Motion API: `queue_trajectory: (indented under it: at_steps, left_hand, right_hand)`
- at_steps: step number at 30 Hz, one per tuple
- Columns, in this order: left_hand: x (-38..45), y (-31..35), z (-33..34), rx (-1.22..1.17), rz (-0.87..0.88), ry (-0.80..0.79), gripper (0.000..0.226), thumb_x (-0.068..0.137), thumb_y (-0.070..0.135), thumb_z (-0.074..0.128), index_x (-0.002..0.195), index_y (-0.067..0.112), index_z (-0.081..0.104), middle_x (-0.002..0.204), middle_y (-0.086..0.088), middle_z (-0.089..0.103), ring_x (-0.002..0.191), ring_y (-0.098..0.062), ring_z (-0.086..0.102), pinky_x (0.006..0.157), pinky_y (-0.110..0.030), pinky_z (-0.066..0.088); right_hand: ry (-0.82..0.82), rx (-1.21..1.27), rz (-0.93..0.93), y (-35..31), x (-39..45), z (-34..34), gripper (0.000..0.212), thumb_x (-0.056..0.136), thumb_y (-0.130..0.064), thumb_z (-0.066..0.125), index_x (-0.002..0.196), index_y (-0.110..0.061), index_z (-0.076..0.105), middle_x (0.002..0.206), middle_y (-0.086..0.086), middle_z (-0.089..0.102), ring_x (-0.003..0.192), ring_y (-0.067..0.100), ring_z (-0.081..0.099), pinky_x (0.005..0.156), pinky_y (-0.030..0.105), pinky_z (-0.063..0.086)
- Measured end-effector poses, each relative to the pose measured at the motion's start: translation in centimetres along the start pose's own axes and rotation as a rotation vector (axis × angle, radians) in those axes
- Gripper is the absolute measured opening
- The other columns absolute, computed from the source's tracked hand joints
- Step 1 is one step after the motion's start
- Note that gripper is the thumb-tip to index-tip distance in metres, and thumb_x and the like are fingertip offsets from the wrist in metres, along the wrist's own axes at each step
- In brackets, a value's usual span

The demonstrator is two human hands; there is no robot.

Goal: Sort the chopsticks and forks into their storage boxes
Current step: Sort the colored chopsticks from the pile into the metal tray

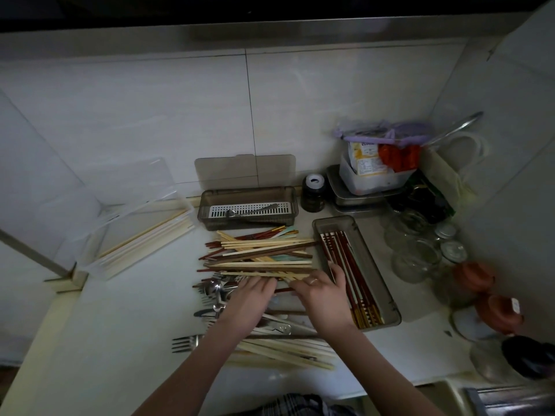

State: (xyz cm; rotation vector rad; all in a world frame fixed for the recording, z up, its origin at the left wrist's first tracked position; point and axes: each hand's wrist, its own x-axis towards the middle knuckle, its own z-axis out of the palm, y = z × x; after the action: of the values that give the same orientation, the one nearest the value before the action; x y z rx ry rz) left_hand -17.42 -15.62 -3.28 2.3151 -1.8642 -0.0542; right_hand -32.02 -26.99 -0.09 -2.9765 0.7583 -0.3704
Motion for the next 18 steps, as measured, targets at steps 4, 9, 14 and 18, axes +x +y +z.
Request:
queue_trajectory:
  at_steps: [4, 9, 14, 18]
  left_hand:
    - [0.0, 0.0, -0.6, -0.192, -0.217, -0.025, 0.038, 0.086, 0.019, 0.062, 0.12, 0.017, 0.046, 0.118, 0.001, 0.056, 0.11, -0.017, 0.053, 0.091, -0.029, 0.043]
    - [-1.4, -1.9, 0.3, -0.288, -0.348, -0.107, 0.03, 0.085, 0.019, 0.062, 0.112, 0.019, 0.047, 0.119, 0.003, 0.048, 0.098, -0.012, 0.054, 0.077, -0.022, 0.047]
    - [-1.8, -2.7, 0.7, -0.283, -0.345, -0.124, 0.009, 0.089, 0.015, 0.054, 0.087, 0.023, 0.051, 0.104, 0.005, 0.049, 0.089, -0.013, 0.053, 0.079, -0.028, 0.048]
    - [-1.6, -3.3, 0.9, -0.325, -0.378, -0.135, 0.019, 0.086, 0.006, 0.055, 0.085, 0.025, 0.052, 0.106, 0.004, 0.051, 0.091, -0.012, 0.054, 0.083, -0.025, 0.048]
  right_hand:
    - [0.004, -0.047, 0.101, 2.0, -0.4, -0.6, 0.031, 0.059, -0.016, 0.083, 0.084, -0.029, 0.071, 0.074, -0.008, 0.07, 0.086, 0.017, 0.067, 0.104, 0.05, 0.019]
    - [0.068, -0.082, 0.332, 6.3, -2.8, -1.0, 0.027, 0.071, -0.008, 0.073, 0.094, -0.022, 0.066, 0.083, -0.004, 0.072, 0.094, 0.021, 0.068, 0.11, 0.055, 0.007]
    - [-0.129, 0.122, 0.584, 7.2, -3.9, -1.6, 0.053, 0.093, -0.006, 0.042, 0.14, -0.028, 0.035, 0.104, 0.004, 0.068, 0.106, 0.022, 0.059, 0.108, 0.041, 0.031]
    - [-0.316, 0.113, 0.555, 7.2, -3.8, -0.9, 0.063, 0.094, -0.004, 0.037, 0.148, -0.033, 0.023, 0.116, 0.001, 0.064, 0.12, 0.017, 0.051, 0.118, 0.036, 0.012]
